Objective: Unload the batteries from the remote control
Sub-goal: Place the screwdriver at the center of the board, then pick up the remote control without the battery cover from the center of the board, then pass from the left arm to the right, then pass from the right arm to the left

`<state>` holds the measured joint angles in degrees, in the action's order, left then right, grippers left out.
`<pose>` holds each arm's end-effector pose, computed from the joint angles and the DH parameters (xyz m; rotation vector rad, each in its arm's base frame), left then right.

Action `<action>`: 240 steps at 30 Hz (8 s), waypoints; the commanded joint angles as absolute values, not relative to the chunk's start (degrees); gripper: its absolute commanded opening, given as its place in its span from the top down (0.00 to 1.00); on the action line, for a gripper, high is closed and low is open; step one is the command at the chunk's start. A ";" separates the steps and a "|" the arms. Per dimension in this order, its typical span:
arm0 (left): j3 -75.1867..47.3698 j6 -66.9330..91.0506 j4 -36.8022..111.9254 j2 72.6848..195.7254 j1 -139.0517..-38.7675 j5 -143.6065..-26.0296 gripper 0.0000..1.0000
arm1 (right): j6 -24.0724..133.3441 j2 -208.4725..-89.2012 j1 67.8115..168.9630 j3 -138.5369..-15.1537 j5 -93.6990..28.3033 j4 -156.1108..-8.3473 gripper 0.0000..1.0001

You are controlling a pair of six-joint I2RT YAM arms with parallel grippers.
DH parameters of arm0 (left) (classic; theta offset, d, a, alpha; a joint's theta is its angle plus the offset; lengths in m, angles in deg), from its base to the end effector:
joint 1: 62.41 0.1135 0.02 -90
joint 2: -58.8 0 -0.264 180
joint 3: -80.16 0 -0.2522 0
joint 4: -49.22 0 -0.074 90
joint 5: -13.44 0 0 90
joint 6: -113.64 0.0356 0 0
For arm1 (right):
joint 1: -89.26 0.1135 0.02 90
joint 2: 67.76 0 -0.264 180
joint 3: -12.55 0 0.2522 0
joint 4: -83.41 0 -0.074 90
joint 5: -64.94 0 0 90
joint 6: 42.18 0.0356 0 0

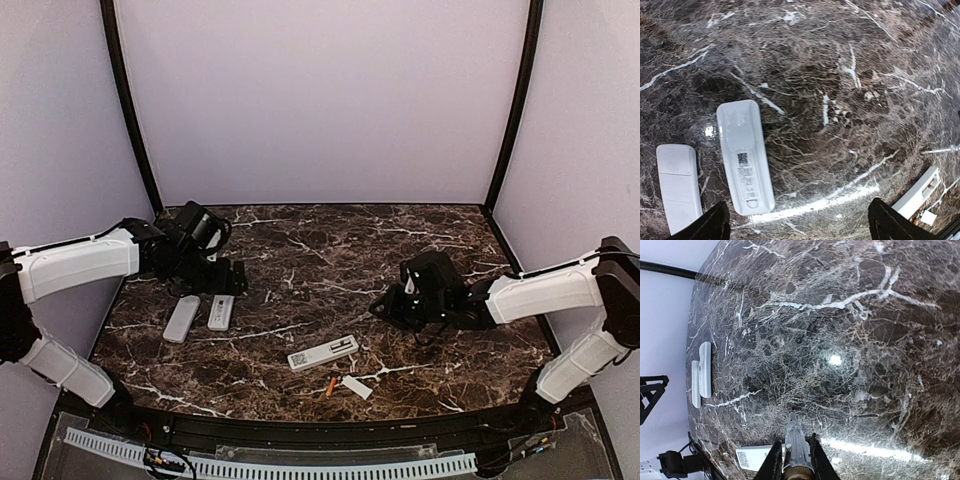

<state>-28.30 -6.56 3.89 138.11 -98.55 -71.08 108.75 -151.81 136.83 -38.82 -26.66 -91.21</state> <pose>0.2335 -0.1663 0.2513 0.0907 2.5272 -0.3602 0.1957 0.2156 0.1723 0.2688 2.4384 0.9897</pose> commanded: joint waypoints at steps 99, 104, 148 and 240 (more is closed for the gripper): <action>-39.85 -44.46 9.39 133.09 -101.34 -76.37 0.69 | 97.50 -154.97 154.81 -55.65 -24.76 -85.97 0.16; -37.97 -45.58 11.11 134.04 -103.50 -77.70 0.69 | 97.09 -164.78 157.85 -63.86 -30.25 -88.46 0.22; -37.09 -37.47 12.86 126.91 -106.49 -77.28 0.06 | 103.52 -176.12 154.30 -70.55 -41.49 -90.83 1.00; -48.84 -31.37 47.53 121.05 -107.41 -112.01 1.00 | 98.07 -139.24 146.21 -57.90 -40.56 -73.43 0.26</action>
